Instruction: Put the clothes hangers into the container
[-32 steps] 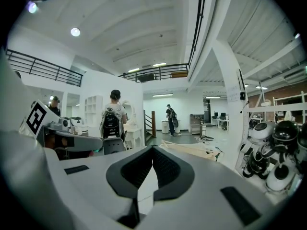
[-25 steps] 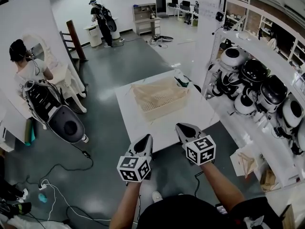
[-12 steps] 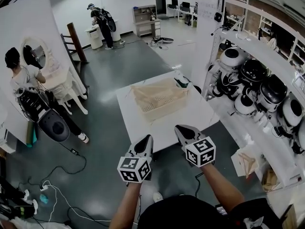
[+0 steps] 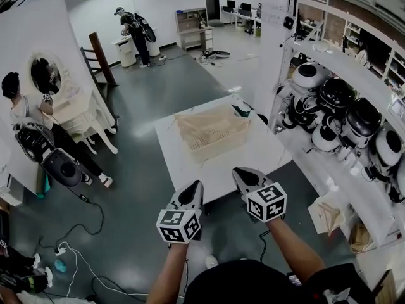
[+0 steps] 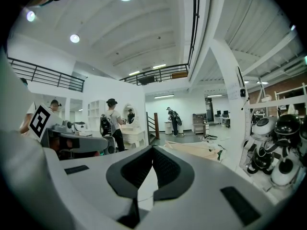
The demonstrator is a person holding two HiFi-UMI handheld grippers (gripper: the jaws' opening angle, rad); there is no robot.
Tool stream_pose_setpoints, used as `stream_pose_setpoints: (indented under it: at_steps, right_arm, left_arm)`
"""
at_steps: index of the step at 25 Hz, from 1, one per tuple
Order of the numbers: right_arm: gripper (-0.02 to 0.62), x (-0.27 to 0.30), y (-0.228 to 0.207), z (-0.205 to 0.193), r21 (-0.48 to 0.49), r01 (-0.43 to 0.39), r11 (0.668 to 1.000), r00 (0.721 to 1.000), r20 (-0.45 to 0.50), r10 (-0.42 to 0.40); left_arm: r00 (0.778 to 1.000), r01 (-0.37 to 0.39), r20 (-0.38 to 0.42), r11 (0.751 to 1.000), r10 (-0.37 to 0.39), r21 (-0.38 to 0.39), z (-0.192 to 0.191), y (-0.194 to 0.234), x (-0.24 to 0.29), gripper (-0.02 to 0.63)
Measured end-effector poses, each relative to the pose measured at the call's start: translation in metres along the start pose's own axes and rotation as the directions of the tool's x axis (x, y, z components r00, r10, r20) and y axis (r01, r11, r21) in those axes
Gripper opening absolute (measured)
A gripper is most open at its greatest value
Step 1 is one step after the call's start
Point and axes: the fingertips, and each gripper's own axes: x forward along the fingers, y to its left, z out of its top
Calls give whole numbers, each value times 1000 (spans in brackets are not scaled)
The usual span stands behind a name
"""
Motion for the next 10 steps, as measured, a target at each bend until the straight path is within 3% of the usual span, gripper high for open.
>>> stream_pose_setpoints:
  at_steps: [10]
  right_arm:
    - [20,-4,-2,-5,16,-9,1000,1000,-12,9]
  left_arm:
    - [999,26,26,997,-24,-66,6,-7,1,5]
